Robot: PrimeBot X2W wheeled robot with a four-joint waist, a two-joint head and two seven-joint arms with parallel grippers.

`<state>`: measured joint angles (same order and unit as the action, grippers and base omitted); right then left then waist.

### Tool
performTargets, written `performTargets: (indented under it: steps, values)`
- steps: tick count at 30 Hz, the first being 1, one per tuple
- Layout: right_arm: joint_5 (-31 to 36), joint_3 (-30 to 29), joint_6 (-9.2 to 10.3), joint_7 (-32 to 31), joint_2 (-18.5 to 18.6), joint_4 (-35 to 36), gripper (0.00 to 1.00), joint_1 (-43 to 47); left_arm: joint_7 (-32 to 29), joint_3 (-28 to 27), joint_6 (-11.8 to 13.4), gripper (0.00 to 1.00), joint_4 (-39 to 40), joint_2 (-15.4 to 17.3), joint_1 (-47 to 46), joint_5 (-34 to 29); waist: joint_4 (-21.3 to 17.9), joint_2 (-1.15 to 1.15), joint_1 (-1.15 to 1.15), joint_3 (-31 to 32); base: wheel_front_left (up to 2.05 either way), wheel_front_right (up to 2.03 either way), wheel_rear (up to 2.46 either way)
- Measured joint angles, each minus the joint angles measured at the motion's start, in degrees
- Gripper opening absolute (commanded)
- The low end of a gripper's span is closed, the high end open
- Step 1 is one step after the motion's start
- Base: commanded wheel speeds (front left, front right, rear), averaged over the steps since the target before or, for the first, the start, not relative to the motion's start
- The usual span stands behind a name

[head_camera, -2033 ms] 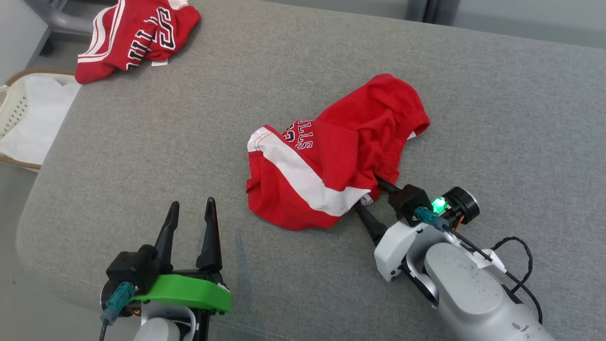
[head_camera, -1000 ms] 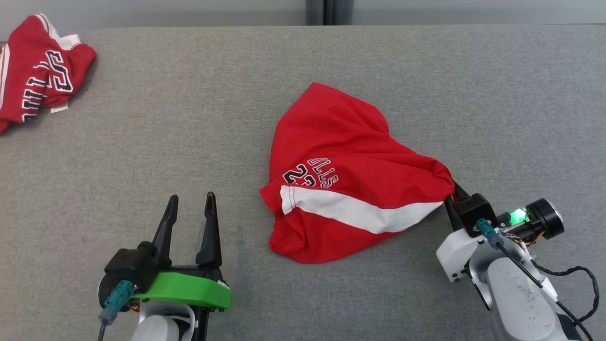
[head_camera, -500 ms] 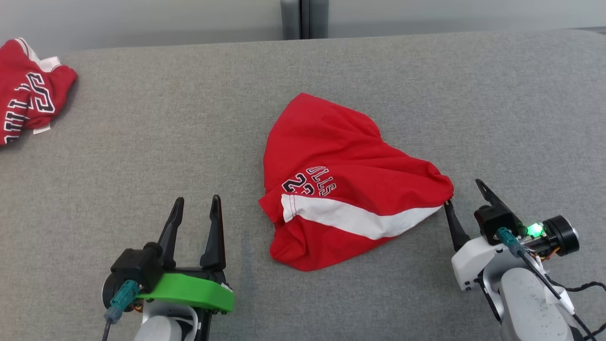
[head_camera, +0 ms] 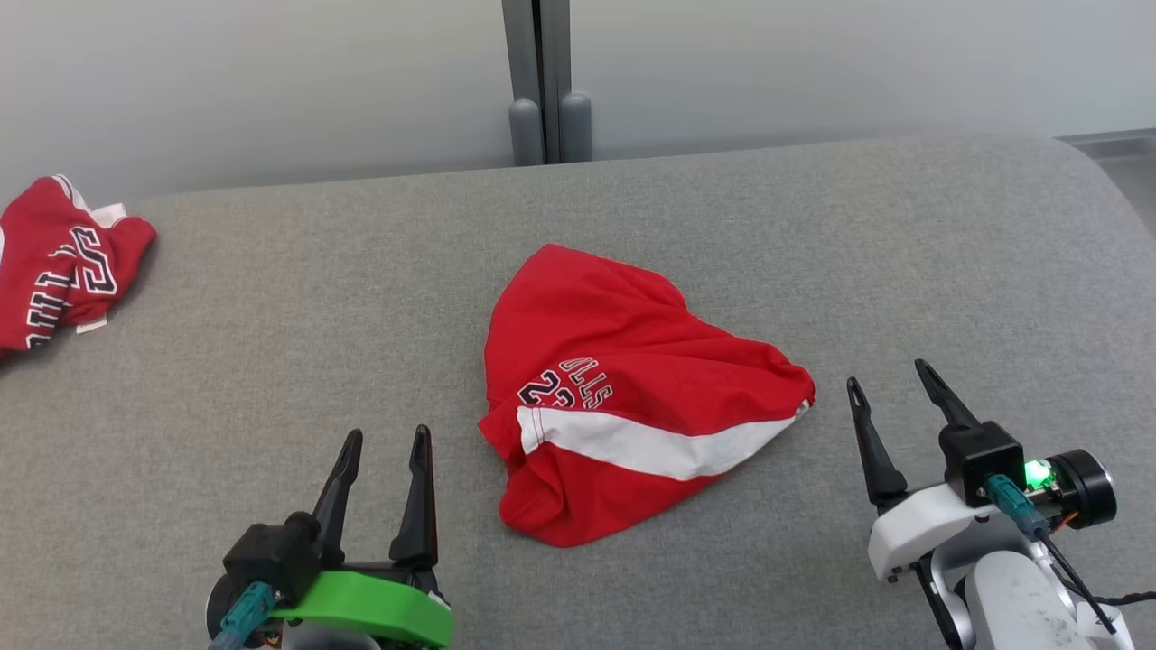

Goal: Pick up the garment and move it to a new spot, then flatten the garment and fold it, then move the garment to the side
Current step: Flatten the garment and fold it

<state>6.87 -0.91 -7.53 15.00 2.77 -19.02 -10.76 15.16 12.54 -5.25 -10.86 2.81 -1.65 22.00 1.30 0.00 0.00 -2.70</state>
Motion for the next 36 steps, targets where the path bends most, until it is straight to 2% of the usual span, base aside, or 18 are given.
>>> performTargets:
  steps: [7, 15, 36]
  values:
    - [-5.4, -0.1, 0.00, 0.0, 0.0, 1.9, 1.00, 2.0, 0.0, -1.6, 0.4, 1.00, -0.5, 0.0, 2.6, 0.1, -0.5, 0.00, 0.00, 3.0, 0.00, 0.00, 0.00]
    - [-10.0, 1.1, 0.00, 0.0, 0.0, 2.7, 1.00, 3.4, 0.0, -2.8, 0.2, 1.00, -1.1, 0.0, 3.9, 0.2, -0.1, 0.00, 0.00, 3.4, 0.00, 0.00, 0.00]
    - [-10.4, 1.7, 0.00, 0.0, 0.0, 2.8, 1.00, 3.4, 0.0, -1.1, -0.6, 1.00, -2.9, 0.0, 2.8, -0.8, -0.9, 0.00, 0.00, 1.9, 0.00, 0.00, 0.00]
